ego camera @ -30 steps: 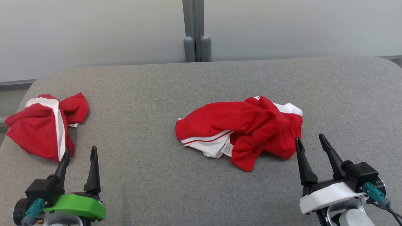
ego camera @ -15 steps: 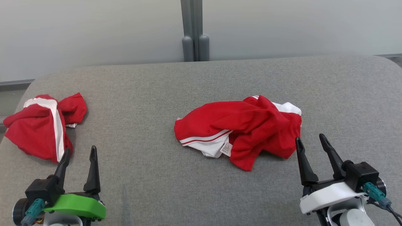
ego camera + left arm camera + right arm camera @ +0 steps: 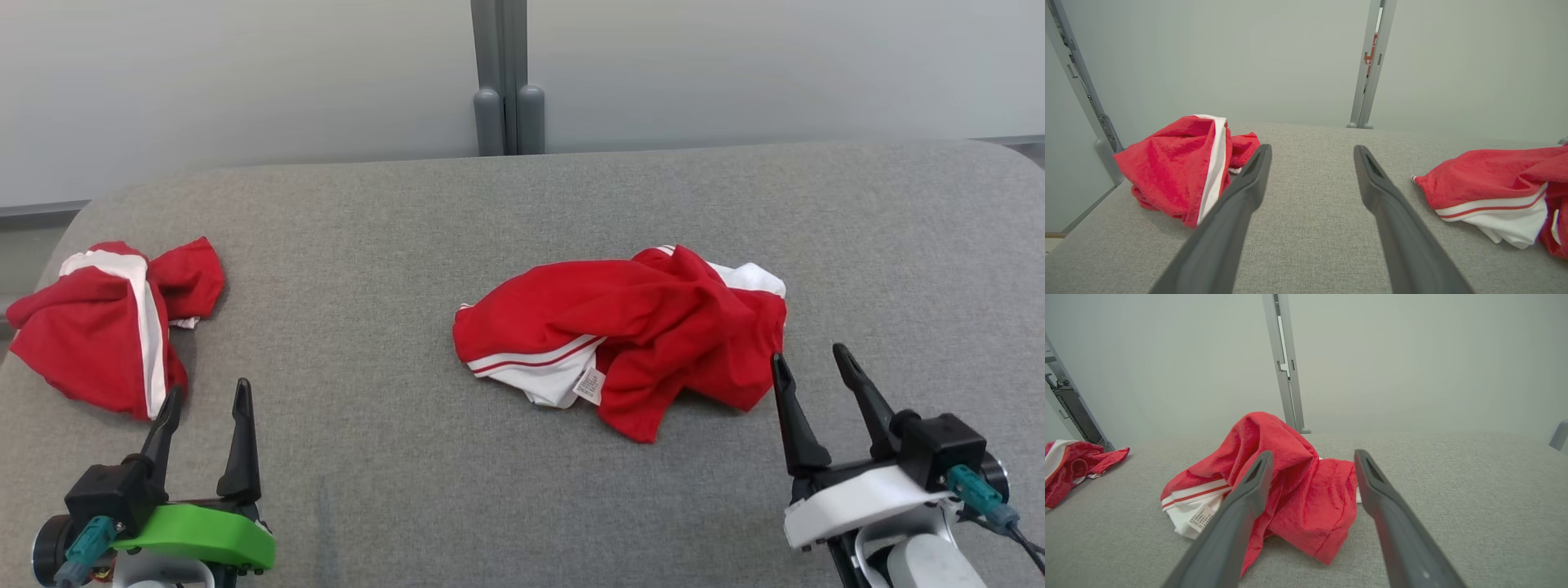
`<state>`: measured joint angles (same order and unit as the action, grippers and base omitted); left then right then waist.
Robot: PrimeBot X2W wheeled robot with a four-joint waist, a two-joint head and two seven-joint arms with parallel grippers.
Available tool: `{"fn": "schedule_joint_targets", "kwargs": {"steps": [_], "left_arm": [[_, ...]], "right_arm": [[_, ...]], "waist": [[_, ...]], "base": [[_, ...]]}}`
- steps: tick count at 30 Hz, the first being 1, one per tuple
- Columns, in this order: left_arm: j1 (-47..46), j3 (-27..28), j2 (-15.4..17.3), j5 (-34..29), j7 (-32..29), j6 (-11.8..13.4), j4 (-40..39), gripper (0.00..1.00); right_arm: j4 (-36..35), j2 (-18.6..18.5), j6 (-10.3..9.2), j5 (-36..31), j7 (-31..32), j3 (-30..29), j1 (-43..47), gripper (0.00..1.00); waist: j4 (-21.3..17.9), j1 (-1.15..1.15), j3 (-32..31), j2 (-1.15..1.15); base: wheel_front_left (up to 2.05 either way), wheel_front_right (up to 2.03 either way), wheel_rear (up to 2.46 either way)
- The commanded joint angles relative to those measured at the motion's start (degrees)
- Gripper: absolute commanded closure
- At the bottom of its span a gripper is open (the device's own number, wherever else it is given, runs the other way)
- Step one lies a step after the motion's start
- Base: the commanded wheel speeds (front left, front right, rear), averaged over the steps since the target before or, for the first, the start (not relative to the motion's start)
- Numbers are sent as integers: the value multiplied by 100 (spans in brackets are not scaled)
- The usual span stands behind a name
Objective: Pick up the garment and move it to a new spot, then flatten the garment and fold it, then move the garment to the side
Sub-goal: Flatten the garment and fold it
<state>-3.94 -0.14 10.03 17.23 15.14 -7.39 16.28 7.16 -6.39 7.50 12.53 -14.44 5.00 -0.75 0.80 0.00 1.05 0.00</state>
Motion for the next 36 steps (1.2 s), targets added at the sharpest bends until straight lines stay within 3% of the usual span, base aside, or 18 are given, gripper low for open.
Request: {"fn": "schedule_joint_targets", "kwargs": {"steps": [1, 9, 18, 26, 36], "left_arm": [[-67, 3, -1, -23, 0, -17, -24, 0], [-235, -78, -27, -40, 0, -17, -63, 0], [-564, -261, -109, -37, -1, -17, -90, 0], [-924, -417, -153, 10, 0, -17, -138, 0], [-1159, -500, -204, 4, 0, -17, -149, 0]], "right_arm": [[7, -95, -1, -33, 26, 23, -213, 0], [470, -653, -2, -5, 285, 43, -1367, 0], [1766, -1261, -2, 3, 601, 168, -2809, 0], [3077, -1453, -4, 164, 716, 312, -3629, 0], [4571, -1443, -4, 490, 686, 645, -3881, 0]], "waist": [[8, 0, 38, 0], [97, 0, 324, 0], [411, 0, 870, 0], [686, 0, 1390, 0], [862, 0, 1513, 0]], "base": [[0, 0, 0], [0, 0, 0], [0, 0, 0], [0, 0, 0], [0, 0, 0]]}}
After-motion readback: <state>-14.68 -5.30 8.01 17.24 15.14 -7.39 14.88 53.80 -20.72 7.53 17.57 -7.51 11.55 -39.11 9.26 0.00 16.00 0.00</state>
